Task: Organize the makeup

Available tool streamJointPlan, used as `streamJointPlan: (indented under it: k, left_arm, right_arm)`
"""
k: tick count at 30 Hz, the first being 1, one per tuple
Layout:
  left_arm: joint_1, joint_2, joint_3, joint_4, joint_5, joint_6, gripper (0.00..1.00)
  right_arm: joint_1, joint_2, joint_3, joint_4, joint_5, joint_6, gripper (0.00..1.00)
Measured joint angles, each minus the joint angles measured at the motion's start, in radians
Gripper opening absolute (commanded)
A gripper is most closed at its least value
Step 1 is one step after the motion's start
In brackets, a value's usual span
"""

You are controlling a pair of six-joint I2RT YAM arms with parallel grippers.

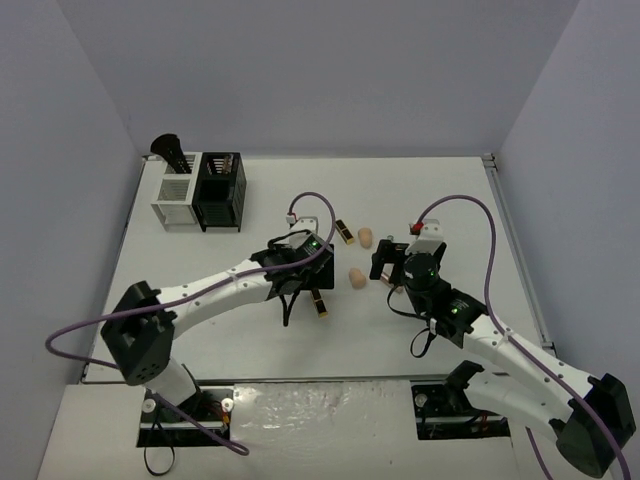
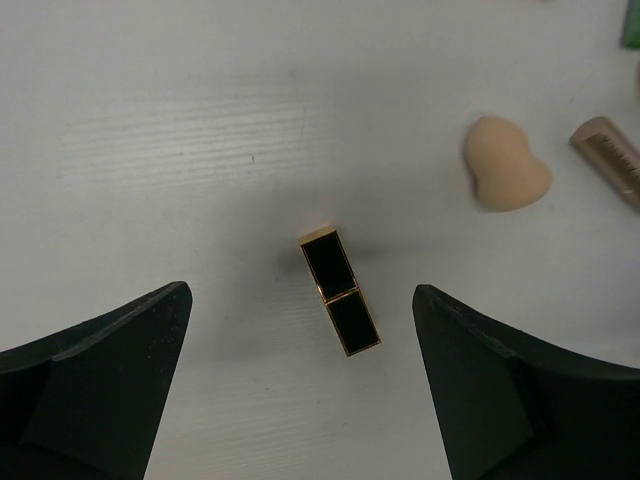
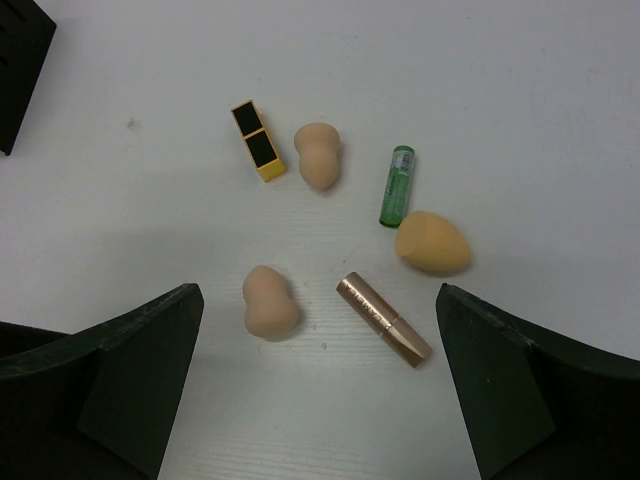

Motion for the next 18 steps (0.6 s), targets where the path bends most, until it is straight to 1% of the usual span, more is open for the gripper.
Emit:
streamJointPlan:
  k: [5,9,13,16,18]
  left_arm:
    - [-0.011,0.178,0.038,-0.028,0.046,-0.051,0.79]
    - [-0.011,0.263,0.089,-0.040,0.075,-0.071,0.72]
    - [-0.011,0.305,0.119,-0.045,0.090,-0.085,0.58]
    - [-0.011,0.330,0.124,-0.048,0.098,-0.093,0.50]
    - [-0.011,0.345,0.125,-0.053,0.102,-0.095,0.42]
  right_arm:
    - [-0.002,-0.025,-0.019,0.000,0.019,0.001,1.00]
    - [-0.005,-0.036,-0.038,0.006,0.022,0.003,1.00]
    - [-0.005,-0.036,-0.051,0.007,0.021,0.004,1.00]
    - [-0.005,-0.036,-0.059,0.015,0.020,0.004,1.00]
    - [-0.006,-0.036,-0.061,0.018,0.020,0.004,1.00]
